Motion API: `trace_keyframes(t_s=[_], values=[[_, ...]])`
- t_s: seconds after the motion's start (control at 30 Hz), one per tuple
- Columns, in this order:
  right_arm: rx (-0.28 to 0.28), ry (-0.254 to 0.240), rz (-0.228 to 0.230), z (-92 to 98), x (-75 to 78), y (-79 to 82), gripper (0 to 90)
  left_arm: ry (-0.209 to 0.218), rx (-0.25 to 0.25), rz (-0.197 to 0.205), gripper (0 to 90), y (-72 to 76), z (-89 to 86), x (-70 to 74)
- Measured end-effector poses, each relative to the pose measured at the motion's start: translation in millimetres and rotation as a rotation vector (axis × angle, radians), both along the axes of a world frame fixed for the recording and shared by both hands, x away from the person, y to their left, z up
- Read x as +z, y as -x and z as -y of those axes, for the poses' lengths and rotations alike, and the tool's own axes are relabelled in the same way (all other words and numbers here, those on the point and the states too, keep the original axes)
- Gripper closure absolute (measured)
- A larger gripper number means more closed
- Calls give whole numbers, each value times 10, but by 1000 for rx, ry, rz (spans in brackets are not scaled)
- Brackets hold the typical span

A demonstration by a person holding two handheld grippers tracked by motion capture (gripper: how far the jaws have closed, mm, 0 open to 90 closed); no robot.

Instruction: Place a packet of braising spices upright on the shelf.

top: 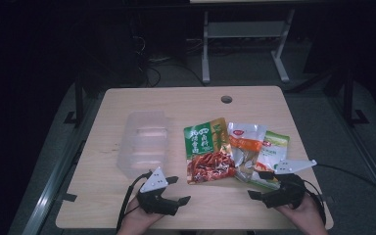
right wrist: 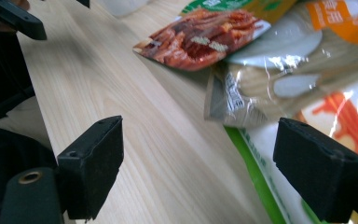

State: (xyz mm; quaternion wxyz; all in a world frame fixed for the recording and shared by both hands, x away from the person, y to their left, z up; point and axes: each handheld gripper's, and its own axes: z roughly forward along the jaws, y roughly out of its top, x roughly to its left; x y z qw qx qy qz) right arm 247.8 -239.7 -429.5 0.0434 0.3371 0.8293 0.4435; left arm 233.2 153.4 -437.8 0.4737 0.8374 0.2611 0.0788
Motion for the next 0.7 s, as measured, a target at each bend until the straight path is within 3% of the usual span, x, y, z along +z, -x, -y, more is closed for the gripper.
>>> trace_keyframes(t_s=[0.23, 0.43, 0.6, 0.7], values=[[8, -19, -8, -58, 74, -98, 155, -10, -10, 10, 242, -13, 28, -5], [23, 2, -12, -144, 174, -200, 156, 2, -5, 10, 244, -43, 21, 8], [28, 13, -17, -272, 306, -402, 156, 4, -6, 11, 246, -66, 22, 5], [35, 14, -39, -399, 402, -610, 156, 7, -9, 14, 247, -69, 32, 12]])
